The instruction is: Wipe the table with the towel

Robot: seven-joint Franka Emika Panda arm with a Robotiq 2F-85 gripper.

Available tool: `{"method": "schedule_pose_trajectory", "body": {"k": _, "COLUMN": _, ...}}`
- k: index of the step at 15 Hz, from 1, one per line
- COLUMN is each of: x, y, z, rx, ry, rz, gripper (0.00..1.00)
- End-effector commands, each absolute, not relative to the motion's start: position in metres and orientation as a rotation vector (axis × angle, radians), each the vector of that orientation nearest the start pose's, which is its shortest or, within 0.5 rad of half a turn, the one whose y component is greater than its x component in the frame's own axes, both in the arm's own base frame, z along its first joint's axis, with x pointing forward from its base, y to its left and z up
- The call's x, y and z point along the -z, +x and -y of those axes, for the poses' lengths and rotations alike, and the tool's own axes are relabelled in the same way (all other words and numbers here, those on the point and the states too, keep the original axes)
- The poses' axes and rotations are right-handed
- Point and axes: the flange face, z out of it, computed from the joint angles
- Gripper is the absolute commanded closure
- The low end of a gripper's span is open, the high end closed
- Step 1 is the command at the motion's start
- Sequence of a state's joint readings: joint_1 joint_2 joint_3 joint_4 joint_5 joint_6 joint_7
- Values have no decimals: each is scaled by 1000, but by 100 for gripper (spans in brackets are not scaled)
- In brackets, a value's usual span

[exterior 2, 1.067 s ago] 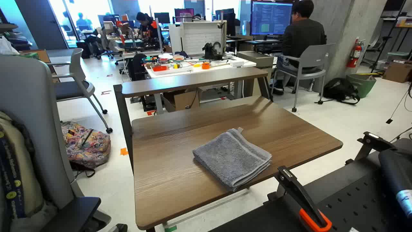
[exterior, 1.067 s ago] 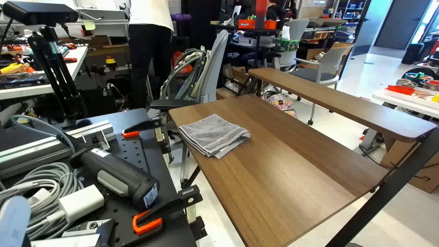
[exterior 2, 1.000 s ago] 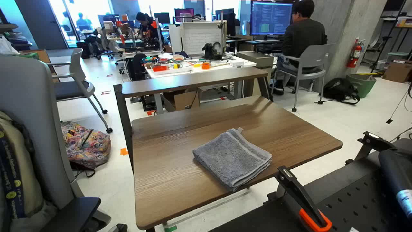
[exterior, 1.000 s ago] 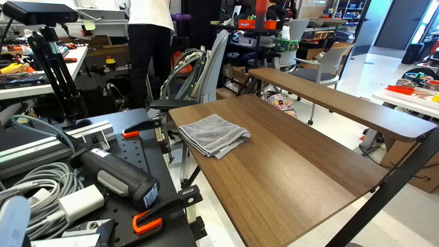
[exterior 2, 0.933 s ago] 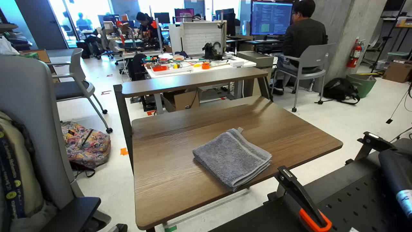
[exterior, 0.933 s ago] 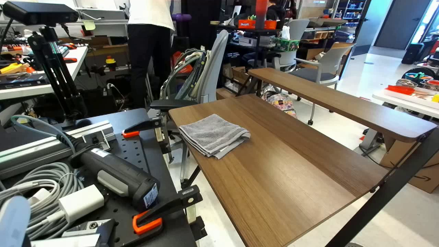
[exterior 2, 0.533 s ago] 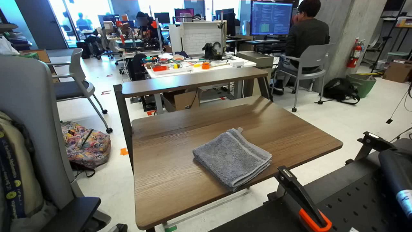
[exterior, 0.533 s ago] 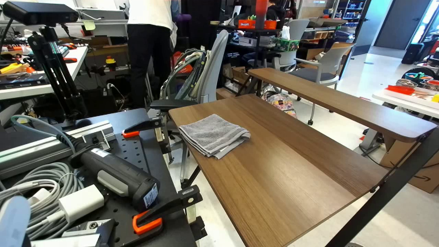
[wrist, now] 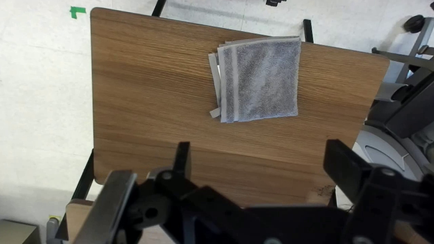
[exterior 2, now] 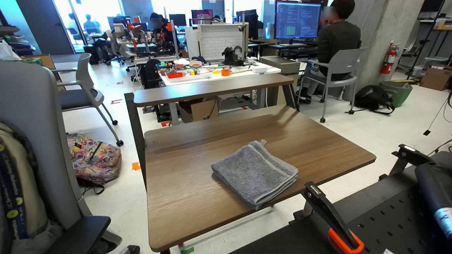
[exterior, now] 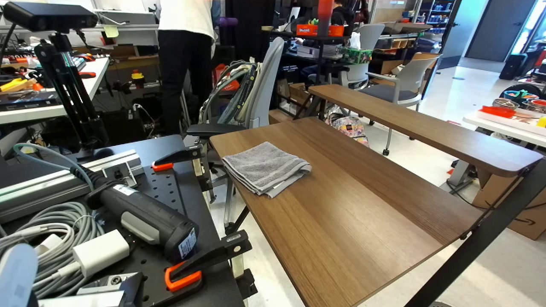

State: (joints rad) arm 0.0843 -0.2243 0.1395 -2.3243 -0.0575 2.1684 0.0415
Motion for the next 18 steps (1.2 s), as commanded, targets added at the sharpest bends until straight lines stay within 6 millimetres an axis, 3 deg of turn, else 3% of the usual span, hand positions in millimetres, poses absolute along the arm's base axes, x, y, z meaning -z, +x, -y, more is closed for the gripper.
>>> {"method": "schedule_pose_trajectory", "body": {"k": 1, "x": -367, "y": 482, "z": -118, "rx": 90, "ry": -3198, "rz": 404, "gripper": 0}}
{"method": "schedule_pose_trajectory", "body": {"k": 7, "x": -233, "y": 502, "z": -135, "rx": -146, "ry": -3224, "rz": 473, "gripper": 0}}
{"method": "schedule_pose_trajectory", "body": {"k": 10, "x": -178, "y": 509, "z": -144, "rx": -247, "ry": -3241, "rz": 481, "gripper": 0}}
{"method": "schedule_pose_trajectory", "body": {"k": 14, "x": -120, "y": 530, "z": -166, "rx": -221, "ry": -3253, "rz": 475, "gripper": 0}}
{"method": "schedule_pose_trajectory", "body": {"k": 18, "x": -79, "y": 549, "z": -185, "rx": -162, "ry": -3250, "rz": 493, "gripper": 0}}
